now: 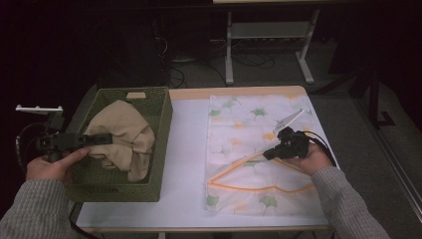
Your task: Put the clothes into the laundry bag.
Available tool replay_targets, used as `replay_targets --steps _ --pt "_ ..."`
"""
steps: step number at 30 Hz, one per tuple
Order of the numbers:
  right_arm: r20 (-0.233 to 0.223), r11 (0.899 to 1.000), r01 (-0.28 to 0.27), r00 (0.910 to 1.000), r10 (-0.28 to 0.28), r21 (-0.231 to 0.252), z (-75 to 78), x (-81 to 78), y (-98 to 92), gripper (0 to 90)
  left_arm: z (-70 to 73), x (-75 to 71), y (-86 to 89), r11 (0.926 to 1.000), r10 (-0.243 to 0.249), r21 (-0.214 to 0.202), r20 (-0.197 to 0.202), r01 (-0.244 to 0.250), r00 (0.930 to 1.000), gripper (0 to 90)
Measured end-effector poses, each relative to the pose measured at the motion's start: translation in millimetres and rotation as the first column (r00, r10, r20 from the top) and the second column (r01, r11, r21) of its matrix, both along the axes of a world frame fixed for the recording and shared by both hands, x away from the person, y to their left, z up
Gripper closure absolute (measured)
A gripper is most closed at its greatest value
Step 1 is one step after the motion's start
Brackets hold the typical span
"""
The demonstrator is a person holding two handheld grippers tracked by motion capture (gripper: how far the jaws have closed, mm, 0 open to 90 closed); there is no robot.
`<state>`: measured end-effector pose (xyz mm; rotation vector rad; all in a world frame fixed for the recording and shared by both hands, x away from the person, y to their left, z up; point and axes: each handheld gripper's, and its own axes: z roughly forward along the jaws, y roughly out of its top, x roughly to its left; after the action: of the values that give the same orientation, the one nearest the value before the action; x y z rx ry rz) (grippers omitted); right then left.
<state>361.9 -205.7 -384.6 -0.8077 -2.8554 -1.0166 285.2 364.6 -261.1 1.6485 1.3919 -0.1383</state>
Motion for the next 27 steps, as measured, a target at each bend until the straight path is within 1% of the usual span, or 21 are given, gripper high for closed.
replay_targets --steps 3,5,6,10,12,15,16,22,27 --pt "-0.002 1.000 0.008 1.0000 -0.008 0.009 1.2 0.1 -0.6 87.9 4.2 2.6 -14.7 0.9993 -0.038 0.000 0.005 0.038 0.9993 70.8" --pt "0.004 1.000 0.004 1.0000 -0.004 -0.013 3.4 0.1 0.9 87.9 7.3 4.7 -24.4 0.9981 -0.062 0.004 0.014 0.062 0.9980 70.8" --pt "0.007 1.000 0.002 1.0000 -0.002 -0.016 4.9 -0.1 2.0 87.9 9.2 5.5 -29.6 0.9974 -0.072 0.004 0.016 0.072 0.9973 70.8" --pt "0.015 1.000 0.001 0.9999 -0.001 -0.017 8.8 1.1 3.8 87.9 13.8 8.8 -48.9 0.9935 -0.112 0.019 0.024 0.112 0.9934 70.8" --pt "0.021 1.000 0.002 0.9998 -0.002 -0.010 10.7 1.9 3.6 87.9 14.1 10.1 -57.7 0.9914 -0.130 0.017 0.021 0.130 0.9913 70.8" --pt "0.019 1.000 0.005 0.9998 -0.005 -0.002 12.9 2.7 3.7 87.9 12.2 12.7 -71.1 0.9876 -0.157 0.015 0.015 0.156 0.9875 70.8" --pt "0.020 1.000 0.006 0.9998 -0.006 -0.007 13.8 2.9 4.1 87.9 10.9 13.7 -75.3 0.9859 -0.167 0.014 0.016 0.167 0.9858 70.8" --pt "0.031 1.000 0.000 0.9995 0.000 0.008 22.4 4.5 5.6 87.9 3.3 18.4 -100.9 0.9756 -0.220 0.011 0.014 0.219 0.9755 70.8" --pt "0.024 1.000 0.009 0.9997 -0.009 0.022 23.2 7.1 3.4 87.9 -4.0 22.0 -121.8 0.9650 -0.262 0.009 0.004 0.262 0.9650 70.8"
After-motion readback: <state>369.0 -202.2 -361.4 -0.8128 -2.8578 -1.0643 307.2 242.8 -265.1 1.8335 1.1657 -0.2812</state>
